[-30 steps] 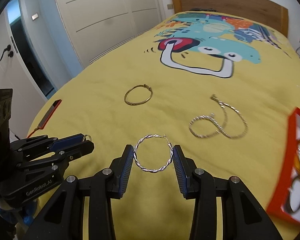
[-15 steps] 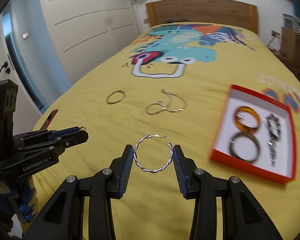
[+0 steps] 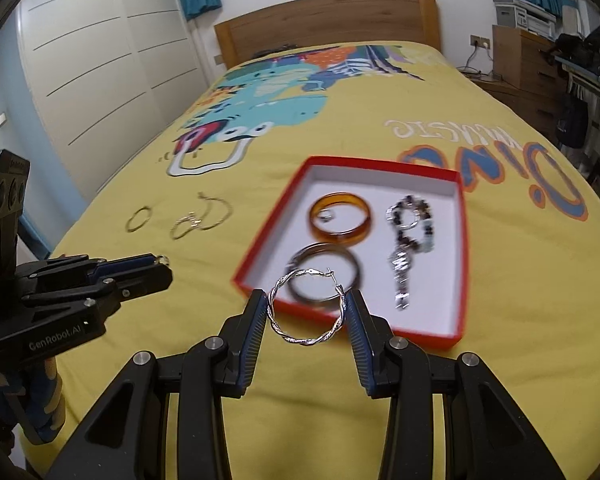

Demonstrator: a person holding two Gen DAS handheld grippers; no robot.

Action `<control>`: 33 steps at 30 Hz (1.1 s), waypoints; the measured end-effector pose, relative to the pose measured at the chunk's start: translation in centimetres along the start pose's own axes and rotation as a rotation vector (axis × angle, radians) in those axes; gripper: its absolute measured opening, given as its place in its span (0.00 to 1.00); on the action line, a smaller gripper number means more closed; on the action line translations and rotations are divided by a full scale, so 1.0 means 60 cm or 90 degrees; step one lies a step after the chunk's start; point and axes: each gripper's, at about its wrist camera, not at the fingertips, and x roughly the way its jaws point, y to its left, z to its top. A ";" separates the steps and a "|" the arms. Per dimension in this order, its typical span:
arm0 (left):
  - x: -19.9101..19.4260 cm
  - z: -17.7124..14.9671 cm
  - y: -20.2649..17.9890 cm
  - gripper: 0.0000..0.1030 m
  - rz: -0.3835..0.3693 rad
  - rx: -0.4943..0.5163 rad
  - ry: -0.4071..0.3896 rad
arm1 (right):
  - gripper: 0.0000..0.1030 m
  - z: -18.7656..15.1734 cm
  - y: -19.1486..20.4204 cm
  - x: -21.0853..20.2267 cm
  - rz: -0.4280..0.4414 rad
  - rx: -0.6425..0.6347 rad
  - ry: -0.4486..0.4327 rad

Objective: Organize jewelry
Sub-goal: 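Carry the ring and hoop into the red box and open both tools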

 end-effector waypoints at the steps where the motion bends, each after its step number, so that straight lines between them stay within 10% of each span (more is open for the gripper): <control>1: 0.013 0.007 -0.005 0.19 -0.002 0.004 0.005 | 0.39 0.003 -0.009 0.007 -0.001 0.001 0.002; 15: 0.176 0.056 -0.043 0.19 -0.010 0.048 0.076 | 0.39 0.029 -0.078 0.138 -0.005 -0.045 0.097; 33: 0.205 0.045 -0.045 0.20 -0.013 0.043 0.103 | 0.40 0.014 -0.101 0.152 -0.008 -0.049 0.126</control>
